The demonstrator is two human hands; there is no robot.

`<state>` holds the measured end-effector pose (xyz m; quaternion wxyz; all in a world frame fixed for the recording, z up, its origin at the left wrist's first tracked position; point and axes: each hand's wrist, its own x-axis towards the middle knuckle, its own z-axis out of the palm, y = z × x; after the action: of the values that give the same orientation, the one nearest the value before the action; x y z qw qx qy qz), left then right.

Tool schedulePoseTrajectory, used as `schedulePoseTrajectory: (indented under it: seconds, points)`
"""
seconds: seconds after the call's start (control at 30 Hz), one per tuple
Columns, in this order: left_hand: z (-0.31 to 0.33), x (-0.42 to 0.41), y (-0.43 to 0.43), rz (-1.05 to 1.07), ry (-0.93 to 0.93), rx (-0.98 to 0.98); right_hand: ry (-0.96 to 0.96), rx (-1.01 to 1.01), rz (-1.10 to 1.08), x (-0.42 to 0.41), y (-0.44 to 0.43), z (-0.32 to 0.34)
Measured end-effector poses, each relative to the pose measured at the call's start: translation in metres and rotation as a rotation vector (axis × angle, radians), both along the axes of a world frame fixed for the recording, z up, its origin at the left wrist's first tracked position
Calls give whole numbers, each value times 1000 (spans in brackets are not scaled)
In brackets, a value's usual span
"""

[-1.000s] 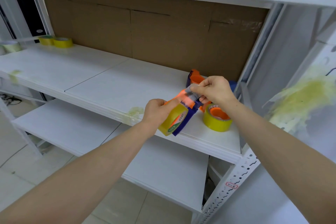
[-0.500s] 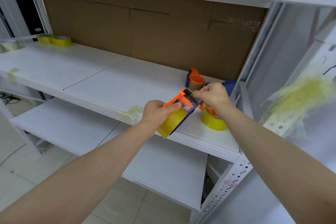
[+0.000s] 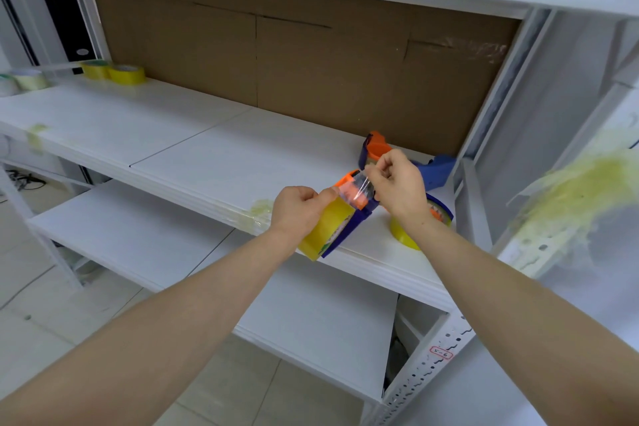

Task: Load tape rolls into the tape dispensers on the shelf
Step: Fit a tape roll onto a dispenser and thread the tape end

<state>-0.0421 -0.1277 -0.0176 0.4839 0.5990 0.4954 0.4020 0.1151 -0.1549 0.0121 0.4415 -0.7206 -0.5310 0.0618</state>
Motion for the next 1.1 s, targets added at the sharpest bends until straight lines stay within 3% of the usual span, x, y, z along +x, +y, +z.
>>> schedulePoseTrajectory:
  seconds: [0.2,0.47,1.1]
  points:
    - [-2,-2,1,2,-2,-30,50,-68,-15,4,2,-3]
    - [-5,-5,2,-41,-72,-84,-83,-170,-14,4,6,-4]
    - [-19,-9,8,-119,34,8,-368,-224,5,-3,11,-13]
